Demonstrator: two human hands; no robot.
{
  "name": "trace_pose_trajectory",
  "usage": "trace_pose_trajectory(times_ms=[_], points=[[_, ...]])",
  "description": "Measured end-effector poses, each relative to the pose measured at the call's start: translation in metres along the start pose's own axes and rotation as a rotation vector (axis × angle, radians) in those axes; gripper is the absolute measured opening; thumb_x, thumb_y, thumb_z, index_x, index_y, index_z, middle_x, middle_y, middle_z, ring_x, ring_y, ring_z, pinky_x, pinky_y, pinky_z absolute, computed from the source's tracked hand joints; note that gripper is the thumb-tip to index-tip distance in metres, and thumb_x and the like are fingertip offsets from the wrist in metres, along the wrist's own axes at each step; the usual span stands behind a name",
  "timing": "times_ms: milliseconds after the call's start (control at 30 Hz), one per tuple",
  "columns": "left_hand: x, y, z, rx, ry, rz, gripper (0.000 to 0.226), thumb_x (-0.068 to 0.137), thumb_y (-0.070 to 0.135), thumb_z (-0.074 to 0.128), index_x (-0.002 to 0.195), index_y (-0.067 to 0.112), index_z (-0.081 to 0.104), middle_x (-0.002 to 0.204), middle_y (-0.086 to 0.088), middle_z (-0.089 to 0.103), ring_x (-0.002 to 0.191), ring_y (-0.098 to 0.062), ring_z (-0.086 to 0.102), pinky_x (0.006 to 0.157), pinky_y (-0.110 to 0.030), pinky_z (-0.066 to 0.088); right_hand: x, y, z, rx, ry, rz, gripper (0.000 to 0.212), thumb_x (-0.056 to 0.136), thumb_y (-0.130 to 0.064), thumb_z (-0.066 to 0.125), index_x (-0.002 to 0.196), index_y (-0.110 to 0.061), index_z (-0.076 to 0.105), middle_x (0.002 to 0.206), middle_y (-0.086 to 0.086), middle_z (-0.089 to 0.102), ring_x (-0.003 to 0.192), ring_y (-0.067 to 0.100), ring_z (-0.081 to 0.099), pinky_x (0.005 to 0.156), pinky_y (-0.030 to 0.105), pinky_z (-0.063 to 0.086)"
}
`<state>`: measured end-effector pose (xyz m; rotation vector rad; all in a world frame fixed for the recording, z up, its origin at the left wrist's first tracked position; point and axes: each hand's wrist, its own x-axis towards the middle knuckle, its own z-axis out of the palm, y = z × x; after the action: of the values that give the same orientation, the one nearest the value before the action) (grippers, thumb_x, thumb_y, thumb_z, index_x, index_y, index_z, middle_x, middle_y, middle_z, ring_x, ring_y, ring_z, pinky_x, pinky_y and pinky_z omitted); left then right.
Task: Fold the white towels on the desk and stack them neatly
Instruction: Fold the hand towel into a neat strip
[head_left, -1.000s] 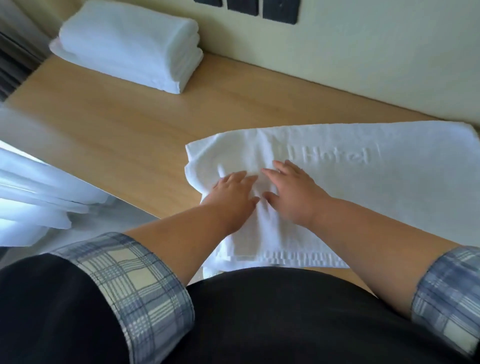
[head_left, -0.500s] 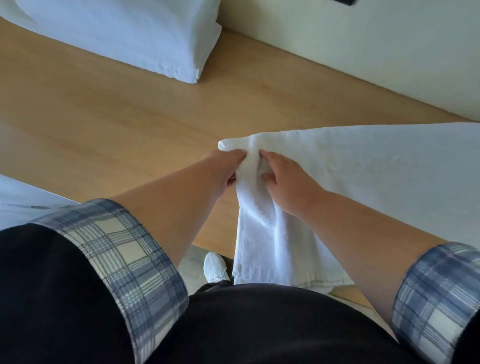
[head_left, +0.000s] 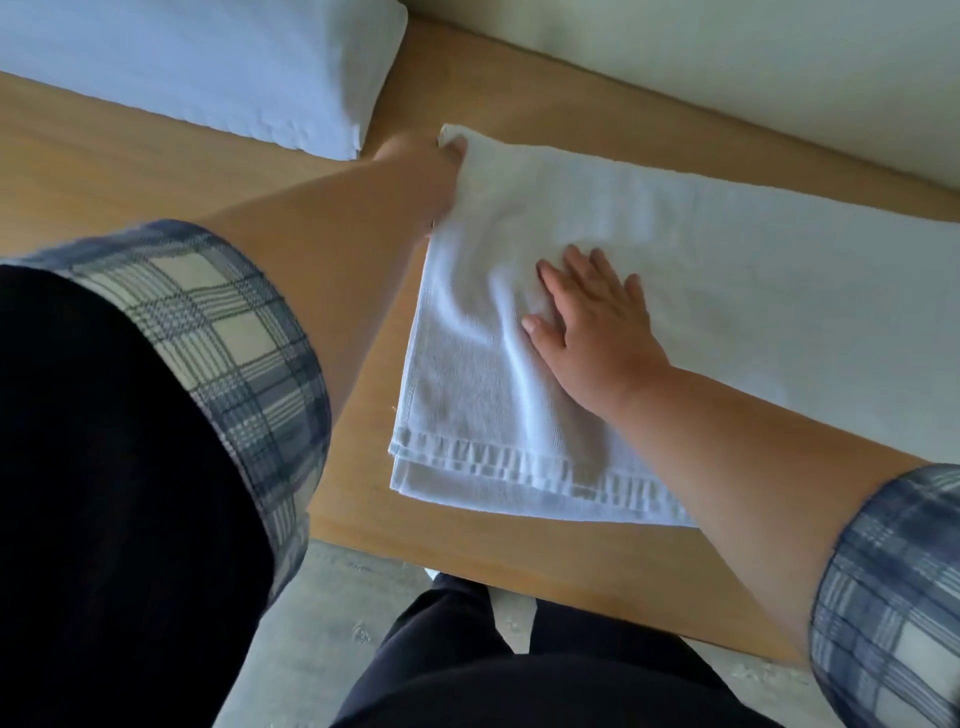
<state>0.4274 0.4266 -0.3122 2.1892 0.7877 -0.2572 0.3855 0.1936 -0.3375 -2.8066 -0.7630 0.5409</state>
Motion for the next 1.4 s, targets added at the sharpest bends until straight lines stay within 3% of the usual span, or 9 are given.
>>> trace_pose_trajectory(times_ms=[100, 200, 333, 500, 667, 767, 1067, 1267, 1400], points=[[-0.002, -0.015, 0.004, -0.047, 0.059, -0.082, 0.052, 0.094, 0.042, 0.056, 0.135, 0.012, 0.051, 0.116, -0.012, 0.061, 0.113, -0.036, 0.060, 0.084, -0.041, 0.053, -0.001, 0.003, 0.014, -0.095, 0.082, -0.015, 0.067, 0.096, -0.060, 0.019, 0.156, -0.031, 0.019, 0.167, 0.001, 0.010, 0.153, 0.022, 0.002, 0.122, 0.050, 0.000], [-0.015, -0.039, 0.018, -0.019, -0.008, -0.061, 0.055, 0.091, 0.029, 0.056, 0.144, 0.025, 0.041, 0.120, -0.012, 0.056, 0.103, -0.036, 0.057, 0.071, -0.031, 0.044, -0.003, 0.003, 0.019, -0.105, 0.117, 0.001, 0.066, 0.097, -0.060, 0.017, 0.156, -0.031, 0.020, 0.166, 0.000, 0.011, 0.153, 0.020, 0.003, 0.123, 0.048, -0.001], [-0.018, -0.033, 0.020, -0.247, -0.009, -0.099, 0.048, 0.079, 0.071, 0.052, 0.103, 0.032, 0.068, 0.096, 0.005, 0.069, 0.087, -0.020, 0.067, 0.085, -0.036, 0.055, -0.001, 0.003, 0.017, -0.093, 0.105, 0.002, 0.067, 0.096, -0.060, 0.016, 0.156, -0.032, 0.020, 0.167, -0.001, 0.011, 0.153, 0.019, 0.002, 0.123, 0.047, -0.002], [-0.007, -0.025, 0.015, -0.332, 0.028, -0.120, 0.062, 0.078, 0.046, 0.077, 0.129, 0.027, 0.048, 0.106, 0.006, 0.063, 0.088, -0.015, 0.063, 0.071, -0.030, 0.052, -0.003, 0.001, 0.015, -0.074, 0.106, -0.005, 0.066, 0.096, -0.058, 0.020, 0.157, -0.031, 0.021, 0.167, -0.001, 0.011, 0.153, 0.018, 0.002, 0.123, 0.046, -0.001], [-0.017, -0.027, 0.012, -0.133, 0.102, -0.084, 0.046, 0.086, 0.046, 0.067, 0.122, 0.020, 0.057, 0.103, 0.003, 0.062, 0.081, -0.016, 0.059, 0.072, -0.027, 0.044, -0.007, 0.001, 0.000, 0.079, 0.056, -0.060, 0.065, 0.098, -0.054, 0.040, 0.155, -0.026, 0.028, 0.166, 0.002, 0.012, 0.153, 0.018, 0.001, 0.123, 0.044, -0.002], [-0.041, -0.035, 0.013, -0.050, -0.019, -0.120, 0.054, 0.084, 0.059, 0.061, 0.115, 0.014, 0.065, 0.098, -0.002, 0.068, 0.085, -0.023, 0.065, 0.079, -0.032, 0.053, -0.035, -0.008, -0.001, 0.099, 0.002, -0.233, 0.079, 0.087, -0.068, 0.043, 0.153, -0.025, 0.033, 0.165, 0.003, 0.018, 0.153, 0.019, 0.003, 0.123, 0.048, 0.001], [-0.091, -0.060, 0.009, -0.397, -0.405, -0.212, 0.034, 0.088, 0.051, 0.068, 0.105, 0.022, 0.066, 0.104, -0.001, 0.074, 0.090, -0.020, 0.073, 0.080, -0.039, 0.059, -0.072, -0.020, 0.021, -0.220, -0.275, -0.283, 0.121, 0.073, -0.084, 0.053, 0.155, -0.028, -0.016, 0.162, 0.006, -0.027, 0.149, 0.025, -0.025, 0.121, 0.055, -0.005], [-0.146, -0.092, 0.021, -0.570, -0.525, -0.341, 0.021, 0.095, 0.028, 0.064, 0.111, 0.014, 0.066, 0.097, -0.003, 0.076, 0.087, -0.020, 0.074, 0.071, -0.035, 0.061, -0.095, -0.060, 0.015, -0.168, -0.160, -0.290, 0.120, 0.069, -0.083, 0.055, 0.157, -0.023, 0.001, 0.166, 0.010, -0.009, 0.152, 0.029, -0.010, 0.121, 0.054, -0.003], [-0.167, -0.101, 0.023, -0.880, -0.591, -0.463, 0.019, 0.099, 0.021, 0.055, 0.106, 0.010, 0.068, 0.092, -0.007, 0.070, 0.072, -0.017, 0.068, 0.064, -0.030, 0.057, -0.104, -0.081, 0.007, 0.009, 0.014, -0.274, 0.066, 0.087, -0.035, 0.064, 0.148, -0.025, 0.042, 0.137, 0.004, 0.044, 0.125, 0.029, 0.044, 0.106, 0.041, 0.037]])
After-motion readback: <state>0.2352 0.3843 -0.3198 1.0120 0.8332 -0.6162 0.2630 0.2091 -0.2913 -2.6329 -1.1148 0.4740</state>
